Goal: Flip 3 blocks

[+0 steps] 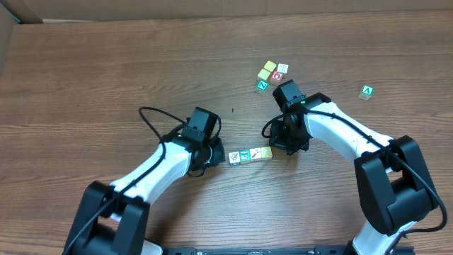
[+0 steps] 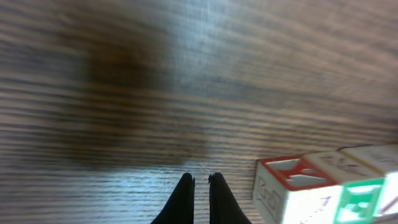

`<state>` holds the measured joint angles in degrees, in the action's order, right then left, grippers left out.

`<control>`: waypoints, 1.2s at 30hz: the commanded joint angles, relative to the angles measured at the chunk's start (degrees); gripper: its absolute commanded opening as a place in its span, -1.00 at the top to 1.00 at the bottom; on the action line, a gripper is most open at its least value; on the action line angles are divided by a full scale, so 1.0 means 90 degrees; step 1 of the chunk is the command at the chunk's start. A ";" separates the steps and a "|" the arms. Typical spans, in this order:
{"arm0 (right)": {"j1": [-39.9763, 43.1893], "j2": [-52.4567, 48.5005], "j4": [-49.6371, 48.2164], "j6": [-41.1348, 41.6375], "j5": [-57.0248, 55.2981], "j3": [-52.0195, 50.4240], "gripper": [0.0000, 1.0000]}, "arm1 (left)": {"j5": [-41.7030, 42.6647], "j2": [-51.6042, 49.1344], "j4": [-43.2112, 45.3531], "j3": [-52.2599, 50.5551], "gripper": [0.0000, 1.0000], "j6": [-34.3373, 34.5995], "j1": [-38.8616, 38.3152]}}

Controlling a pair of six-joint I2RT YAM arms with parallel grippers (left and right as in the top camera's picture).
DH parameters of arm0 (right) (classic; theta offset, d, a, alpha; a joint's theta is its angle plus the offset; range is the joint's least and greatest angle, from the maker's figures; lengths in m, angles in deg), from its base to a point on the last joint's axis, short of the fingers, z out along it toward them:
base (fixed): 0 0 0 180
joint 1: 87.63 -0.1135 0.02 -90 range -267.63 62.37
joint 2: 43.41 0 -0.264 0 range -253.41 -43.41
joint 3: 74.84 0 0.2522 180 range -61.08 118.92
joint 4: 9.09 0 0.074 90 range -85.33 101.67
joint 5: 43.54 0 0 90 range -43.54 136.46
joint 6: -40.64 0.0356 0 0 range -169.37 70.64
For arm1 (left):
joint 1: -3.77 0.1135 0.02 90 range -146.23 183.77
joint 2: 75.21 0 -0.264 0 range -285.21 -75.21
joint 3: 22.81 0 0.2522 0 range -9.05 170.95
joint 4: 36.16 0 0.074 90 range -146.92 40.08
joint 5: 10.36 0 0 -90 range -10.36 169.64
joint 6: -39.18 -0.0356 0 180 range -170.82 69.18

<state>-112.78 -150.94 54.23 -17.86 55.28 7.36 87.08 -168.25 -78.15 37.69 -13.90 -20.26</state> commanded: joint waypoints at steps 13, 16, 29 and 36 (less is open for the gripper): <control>0.0007 0.0100 -0.0024 0.0005 0.0109 -0.0112 0.92 | 0.0525 -0.0350 0.0005 -0.0039 0.92 -0.0151 -0.0049; 0.0007 0.0100 -0.0024 0.0005 0.0272 -0.0112 0.92 | 0.0597 -0.0350 0.0029 -0.0039 0.92 -0.0148 -0.0049; 0.0007 0.0100 0.0007 0.0010 0.0719 -0.0194 0.92 | 0.0828 -0.0350 0.0136 -0.0039 0.92 -0.0151 -0.0041; 0.0007 0.0100 -0.0352 0.0027 0.0726 -0.0593 0.92 | 0.0845 -0.0350 0.0121 -0.0039 0.92 -0.0158 -0.0041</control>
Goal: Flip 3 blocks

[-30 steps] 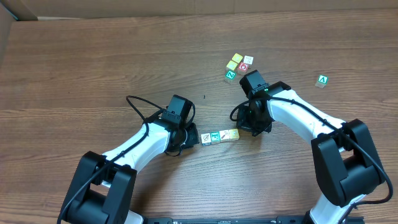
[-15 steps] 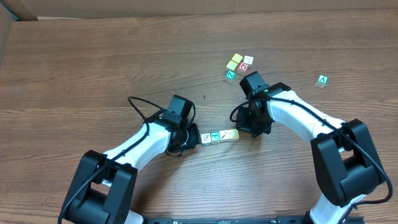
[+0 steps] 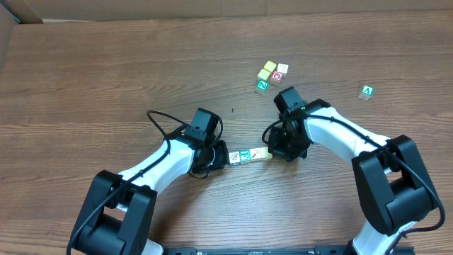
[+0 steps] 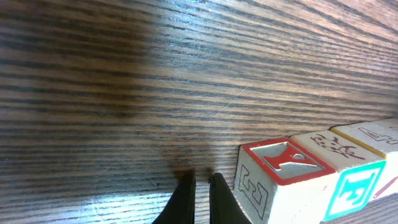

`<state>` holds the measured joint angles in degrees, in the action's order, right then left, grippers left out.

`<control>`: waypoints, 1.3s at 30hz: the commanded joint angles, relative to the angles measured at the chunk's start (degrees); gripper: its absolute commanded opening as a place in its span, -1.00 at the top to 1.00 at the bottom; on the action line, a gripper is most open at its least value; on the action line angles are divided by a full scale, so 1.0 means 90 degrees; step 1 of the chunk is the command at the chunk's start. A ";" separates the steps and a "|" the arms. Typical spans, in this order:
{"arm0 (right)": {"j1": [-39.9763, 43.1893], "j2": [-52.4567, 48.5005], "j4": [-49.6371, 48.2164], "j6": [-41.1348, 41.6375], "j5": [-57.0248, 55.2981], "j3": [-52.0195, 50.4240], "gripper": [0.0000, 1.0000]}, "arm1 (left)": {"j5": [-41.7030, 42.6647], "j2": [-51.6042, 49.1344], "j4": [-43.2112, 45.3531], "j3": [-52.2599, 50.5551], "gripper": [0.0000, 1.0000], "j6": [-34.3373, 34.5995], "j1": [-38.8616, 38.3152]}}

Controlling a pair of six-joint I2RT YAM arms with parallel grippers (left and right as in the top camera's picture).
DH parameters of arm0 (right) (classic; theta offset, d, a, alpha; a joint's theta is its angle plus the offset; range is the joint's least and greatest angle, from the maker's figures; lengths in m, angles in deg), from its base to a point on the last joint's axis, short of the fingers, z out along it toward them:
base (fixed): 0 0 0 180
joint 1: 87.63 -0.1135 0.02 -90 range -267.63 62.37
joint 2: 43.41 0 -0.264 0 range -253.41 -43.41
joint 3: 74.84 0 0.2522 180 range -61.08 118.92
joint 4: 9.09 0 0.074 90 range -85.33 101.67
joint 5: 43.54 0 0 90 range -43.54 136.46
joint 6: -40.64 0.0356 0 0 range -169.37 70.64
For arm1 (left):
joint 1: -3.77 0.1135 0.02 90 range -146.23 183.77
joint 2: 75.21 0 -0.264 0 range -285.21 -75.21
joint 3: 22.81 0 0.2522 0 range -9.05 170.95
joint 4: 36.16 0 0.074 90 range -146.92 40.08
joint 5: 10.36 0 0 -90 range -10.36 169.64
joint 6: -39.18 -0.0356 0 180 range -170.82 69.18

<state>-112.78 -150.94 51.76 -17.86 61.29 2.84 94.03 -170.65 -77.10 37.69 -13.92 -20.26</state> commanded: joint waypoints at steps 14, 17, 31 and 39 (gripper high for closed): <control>0.0015 0.0100 0.0024 -0.0046 0.0032 0.0357 0.92 | 0.0058 -0.0085 0.0027 -0.0039 0.92 -0.0294 -0.0036; 0.0015 0.0100 0.0136 -0.0046 0.0032 0.0376 0.92 | 0.0061 -0.0085 0.0029 -0.0039 0.92 -0.0291 -0.0036; 0.0007 0.0100 0.0136 -0.0041 0.0578 0.0376 0.92 | 0.0240 -0.0083 0.0049 -0.0039 0.92 -0.0291 -0.0036; 0.0000 0.0100 0.0170 -0.0041 0.0772 0.0364 0.92 | 0.0000 -0.0083 0.0046 -0.0039 0.92 -0.0306 -0.0032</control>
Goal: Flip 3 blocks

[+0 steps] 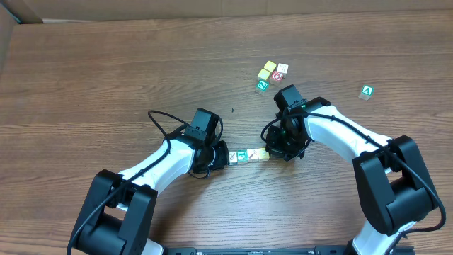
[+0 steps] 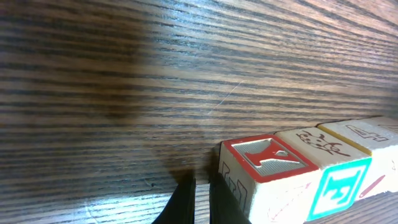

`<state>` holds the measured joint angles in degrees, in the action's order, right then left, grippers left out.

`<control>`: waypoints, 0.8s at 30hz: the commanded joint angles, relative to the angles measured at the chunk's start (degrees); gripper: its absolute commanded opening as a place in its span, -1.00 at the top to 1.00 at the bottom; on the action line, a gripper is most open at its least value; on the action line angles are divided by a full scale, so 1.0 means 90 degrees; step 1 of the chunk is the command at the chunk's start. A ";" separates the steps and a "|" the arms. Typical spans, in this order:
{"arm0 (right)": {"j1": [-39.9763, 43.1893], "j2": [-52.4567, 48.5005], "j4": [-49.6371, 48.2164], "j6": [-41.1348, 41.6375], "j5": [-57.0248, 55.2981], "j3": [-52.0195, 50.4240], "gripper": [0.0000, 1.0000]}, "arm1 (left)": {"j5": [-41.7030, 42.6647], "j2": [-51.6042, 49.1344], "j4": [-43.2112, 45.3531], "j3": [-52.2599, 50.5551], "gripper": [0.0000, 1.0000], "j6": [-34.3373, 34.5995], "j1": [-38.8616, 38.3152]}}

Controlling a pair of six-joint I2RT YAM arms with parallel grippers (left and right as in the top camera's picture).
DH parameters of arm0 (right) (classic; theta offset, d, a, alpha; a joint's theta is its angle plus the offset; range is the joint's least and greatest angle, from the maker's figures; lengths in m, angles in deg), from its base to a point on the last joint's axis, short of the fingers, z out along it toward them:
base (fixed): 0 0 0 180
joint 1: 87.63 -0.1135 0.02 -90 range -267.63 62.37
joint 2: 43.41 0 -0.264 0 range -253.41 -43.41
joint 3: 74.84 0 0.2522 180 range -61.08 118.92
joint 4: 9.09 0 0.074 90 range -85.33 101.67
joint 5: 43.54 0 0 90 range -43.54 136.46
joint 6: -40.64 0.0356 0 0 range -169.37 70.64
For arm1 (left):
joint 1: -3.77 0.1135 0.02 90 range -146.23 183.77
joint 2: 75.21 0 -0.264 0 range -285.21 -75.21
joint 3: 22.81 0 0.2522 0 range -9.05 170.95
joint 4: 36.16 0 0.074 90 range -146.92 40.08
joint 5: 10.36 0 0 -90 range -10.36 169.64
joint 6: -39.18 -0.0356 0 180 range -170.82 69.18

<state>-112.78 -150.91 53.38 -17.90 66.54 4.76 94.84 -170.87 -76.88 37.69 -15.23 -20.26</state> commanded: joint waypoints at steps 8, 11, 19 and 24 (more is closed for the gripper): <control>-0.0097 0.0097 0.0044 -0.0010 0.0187 0.0138 0.92 | -0.0180 -0.0058 -0.0112 0.0022 0.92 -0.0294 0.0168; -0.0168 0.0097 -0.0002 -0.0010 0.0187 0.0138 0.92 | -0.0177 -0.0058 -0.0318 0.0153 0.92 -0.0335 0.0313; -0.0357 0.0097 -0.0046 0.0066 0.0187 0.0138 0.92 | -0.0250 -0.0061 -0.0478 0.0289 0.92 -0.0612 0.0381; -0.0474 0.0097 -0.0070 0.0177 0.0136 0.0138 0.92 | -0.0491 -0.0061 -0.0500 0.0289 0.92 -0.0668 0.0384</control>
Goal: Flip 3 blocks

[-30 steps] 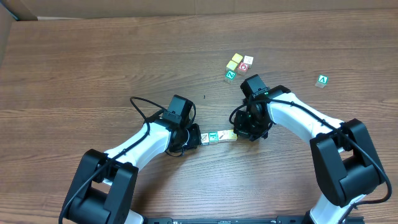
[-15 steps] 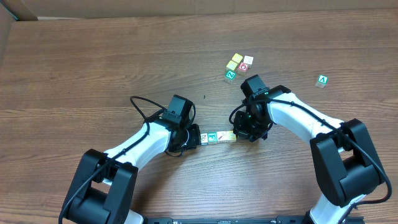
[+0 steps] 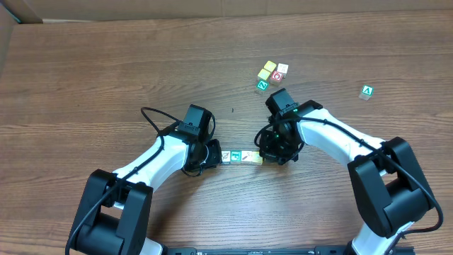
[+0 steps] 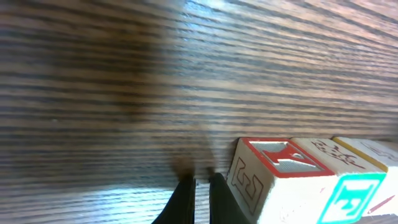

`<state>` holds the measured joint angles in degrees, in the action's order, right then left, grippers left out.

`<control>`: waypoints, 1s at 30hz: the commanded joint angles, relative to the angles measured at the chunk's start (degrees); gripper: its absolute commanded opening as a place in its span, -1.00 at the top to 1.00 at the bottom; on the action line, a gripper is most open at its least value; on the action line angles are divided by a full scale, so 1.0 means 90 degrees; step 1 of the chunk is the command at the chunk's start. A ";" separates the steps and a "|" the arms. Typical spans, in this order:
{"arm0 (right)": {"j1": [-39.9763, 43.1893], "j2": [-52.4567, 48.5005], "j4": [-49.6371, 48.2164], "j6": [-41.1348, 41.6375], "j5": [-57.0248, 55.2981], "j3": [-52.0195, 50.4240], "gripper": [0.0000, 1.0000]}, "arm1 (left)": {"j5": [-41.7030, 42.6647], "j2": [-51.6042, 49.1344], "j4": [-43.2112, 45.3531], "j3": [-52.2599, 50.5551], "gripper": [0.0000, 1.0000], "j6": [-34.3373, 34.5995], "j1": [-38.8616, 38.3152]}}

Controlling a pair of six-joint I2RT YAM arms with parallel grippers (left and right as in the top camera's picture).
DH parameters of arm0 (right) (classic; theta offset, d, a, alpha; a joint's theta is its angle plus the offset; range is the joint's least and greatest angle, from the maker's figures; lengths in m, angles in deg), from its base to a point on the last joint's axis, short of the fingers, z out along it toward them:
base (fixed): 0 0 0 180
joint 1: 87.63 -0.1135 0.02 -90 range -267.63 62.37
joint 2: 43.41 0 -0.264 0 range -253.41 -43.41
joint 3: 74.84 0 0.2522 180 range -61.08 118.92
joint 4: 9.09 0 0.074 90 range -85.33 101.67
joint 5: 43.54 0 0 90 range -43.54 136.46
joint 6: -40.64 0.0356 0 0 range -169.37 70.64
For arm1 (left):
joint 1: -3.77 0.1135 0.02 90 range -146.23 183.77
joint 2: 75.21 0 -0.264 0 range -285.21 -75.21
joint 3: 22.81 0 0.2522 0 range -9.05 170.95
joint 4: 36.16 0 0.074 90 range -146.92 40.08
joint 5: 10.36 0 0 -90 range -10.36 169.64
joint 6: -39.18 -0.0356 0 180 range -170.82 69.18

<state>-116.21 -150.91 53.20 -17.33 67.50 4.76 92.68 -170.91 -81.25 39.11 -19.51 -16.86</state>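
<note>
Three wooden blocks lie in a tight row (image 3: 241, 156) on the table. In the left wrist view the nearest one is the red-bordered Y block (image 4: 273, 168), then a block with an animal drawing (image 4: 328, 155), then a third block (image 4: 373, 149). My left gripper (image 4: 200, 182) is shut on nothing, low on the wood just left of the Y block. The right gripper (image 3: 272, 151) sits at the row's right end. Its fingers are hidden under the wrist.
A cluster of several loose blocks (image 3: 271, 74) lies behind the right arm. A single green block (image 3: 367, 91) sits at the far right. A cardboard box corner (image 3: 13, 10) shows at the back left.
The row of three blocks now lies a little further left. The right gripper has followed at its right end, and my left gripper has drawn back left, a bit off the Y block.
At first my shut left gripper stood apart from the row's left end and the right gripper was behind its right end. Then both grippers were at the row's ends. The row stayed together and now lies slightly left of where it was.
</note>
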 commanded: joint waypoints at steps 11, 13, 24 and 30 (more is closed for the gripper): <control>-0.0095 0.0097 0.0005 0.0117 -0.0039 0.0138 0.92 | -0.0899 -0.0056 -0.0107 0.0131 0.92 -0.0432 0.0005; -0.0117 0.0097 0.0000 0.0119 -0.0039 0.0138 0.92 | -0.0809 -0.0056 -0.0087 0.0131 0.92 -0.0432 0.0002; -0.0121 0.0097 -0.0010 0.0138 -0.0044 0.0138 0.92 | -0.0597 -0.0056 0.0214 0.0131 0.92 -0.0432 -0.0002; -0.0121 0.0097 -0.0024 0.0136 -0.0041 0.0138 0.91 | -0.0308 -0.0056 0.0202 0.0131 0.92 -0.0432 -0.0002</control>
<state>-116.93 -150.91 53.29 -16.37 67.41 4.76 88.42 -170.91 -79.46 39.64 -22.38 -16.86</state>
